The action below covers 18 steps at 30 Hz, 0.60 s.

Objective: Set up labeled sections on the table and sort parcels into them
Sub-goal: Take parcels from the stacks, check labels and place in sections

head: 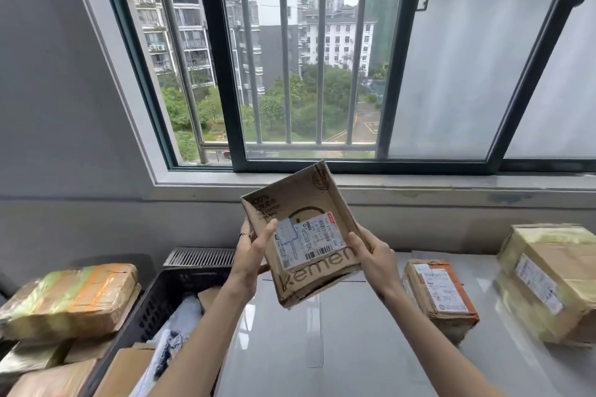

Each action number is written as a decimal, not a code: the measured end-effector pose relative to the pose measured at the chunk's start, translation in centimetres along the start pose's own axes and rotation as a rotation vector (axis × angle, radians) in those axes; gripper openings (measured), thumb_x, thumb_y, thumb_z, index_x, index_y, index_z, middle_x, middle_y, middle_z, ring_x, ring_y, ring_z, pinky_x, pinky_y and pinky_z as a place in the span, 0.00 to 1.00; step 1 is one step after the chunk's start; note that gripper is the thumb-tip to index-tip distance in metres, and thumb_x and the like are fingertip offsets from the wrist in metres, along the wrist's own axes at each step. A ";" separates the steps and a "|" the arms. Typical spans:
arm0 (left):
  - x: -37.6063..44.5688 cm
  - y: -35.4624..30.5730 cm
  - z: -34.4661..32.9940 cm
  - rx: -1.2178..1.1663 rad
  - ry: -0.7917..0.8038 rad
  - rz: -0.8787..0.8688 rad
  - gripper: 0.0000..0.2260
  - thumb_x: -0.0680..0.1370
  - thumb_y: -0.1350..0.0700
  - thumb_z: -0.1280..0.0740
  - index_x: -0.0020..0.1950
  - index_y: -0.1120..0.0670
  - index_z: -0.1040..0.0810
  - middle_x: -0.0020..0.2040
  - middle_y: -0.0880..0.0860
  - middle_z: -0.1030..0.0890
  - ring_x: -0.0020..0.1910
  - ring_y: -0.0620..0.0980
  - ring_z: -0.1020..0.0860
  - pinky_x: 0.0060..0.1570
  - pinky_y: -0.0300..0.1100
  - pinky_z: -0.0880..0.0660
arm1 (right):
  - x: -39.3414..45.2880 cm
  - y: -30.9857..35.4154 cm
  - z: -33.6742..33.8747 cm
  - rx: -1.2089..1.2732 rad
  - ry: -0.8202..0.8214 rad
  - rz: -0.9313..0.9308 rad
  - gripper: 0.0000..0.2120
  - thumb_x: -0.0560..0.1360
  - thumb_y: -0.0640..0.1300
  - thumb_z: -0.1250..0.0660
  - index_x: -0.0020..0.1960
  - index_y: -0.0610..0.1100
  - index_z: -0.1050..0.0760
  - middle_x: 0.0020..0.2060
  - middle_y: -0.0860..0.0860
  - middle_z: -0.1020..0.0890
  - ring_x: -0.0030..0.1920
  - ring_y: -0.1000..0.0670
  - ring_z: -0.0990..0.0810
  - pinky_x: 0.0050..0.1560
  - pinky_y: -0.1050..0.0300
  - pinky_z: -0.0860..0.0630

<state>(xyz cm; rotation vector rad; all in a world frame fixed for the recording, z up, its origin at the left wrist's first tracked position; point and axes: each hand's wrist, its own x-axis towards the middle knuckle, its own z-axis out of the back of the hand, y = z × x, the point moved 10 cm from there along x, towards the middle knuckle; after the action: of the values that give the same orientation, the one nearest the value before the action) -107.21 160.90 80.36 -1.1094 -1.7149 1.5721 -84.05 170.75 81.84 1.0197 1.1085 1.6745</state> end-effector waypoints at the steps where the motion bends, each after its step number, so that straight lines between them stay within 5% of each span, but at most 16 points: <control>1: 0.2 0.1 0.2 -0.005 -0.020 0.019 0.19 0.79 0.44 0.34 0.69 0.42 0.32 0.58 0.49 0.18 0.56 0.51 0.19 0.40 0.48 0.22 | 0.5 0.1 0.3 -0.044 0.013 0.004 0.15 0.80 0.49 0.36 0.66 0.57 0.24 0.48 0.58 0.15 0.47 0.62 0.17 0.46 0.66 0.22; 7: 0.0 2.3 1.1 0.036 -0.153 0.099 0.09 0.83 0.55 0.40 0.61 0.56 0.32 0.53 0.58 0.17 0.47 0.57 0.17 0.31 0.48 0.20 | 1.7 0.2 1.6 -0.067 0.034 -0.013 0.14 0.75 0.51 0.30 0.61 0.57 0.20 0.52 0.54 0.14 0.52 0.56 0.17 0.57 0.52 0.21; 12: 0.1 4.4 1.0 -0.107 -0.292 0.137 0.10 0.82 0.61 0.42 0.62 0.59 0.33 0.56 0.63 0.19 0.49 0.63 0.17 0.31 0.53 0.19 | -0.8 -0.2 2.6 0.067 -0.164 -0.114 0.40 0.72 0.62 0.30 0.78 0.51 0.42 0.75 0.46 0.36 0.73 0.47 0.36 0.68 0.48 0.34; 15: 0.4 5.3 0.5 -0.245 -0.391 0.159 0.21 0.80 0.67 0.46 0.72 0.57 0.41 0.65 0.60 0.26 0.57 0.64 0.21 0.38 0.61 0.19 | -4.1 -0.6 0.6 0.154 -0.184 -0.124 0.54 0.60 0.73 0.33 0.79 0.54 0.49 0.78 0.50 0.43 0.77 0.49 0.42 0.72 0.46 0.39; 18: 0.9 6.7 -0.4 -0.239 -0.446 0.193 0.25 0.79 0.65 0.45 0.76 0.60 0.46 0.68 0.63 0.28 0.59 0.65 0.22 0.50 0.62 0.20 | -5.9 -1.0 -3.0 0.224 -0.066 -0.135 0.49 0.61 0.71 0.31 0.76 0.61 0.45 0.74 0.55 0.34 0.71 0.58 0.33 0.67 0.60 0.33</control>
<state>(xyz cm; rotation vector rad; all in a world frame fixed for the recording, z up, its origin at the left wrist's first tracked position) -105.99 161.63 73.78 -1.1241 -2.1886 1.8793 -84.92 164.71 79.05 1.1052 1.3126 1.4237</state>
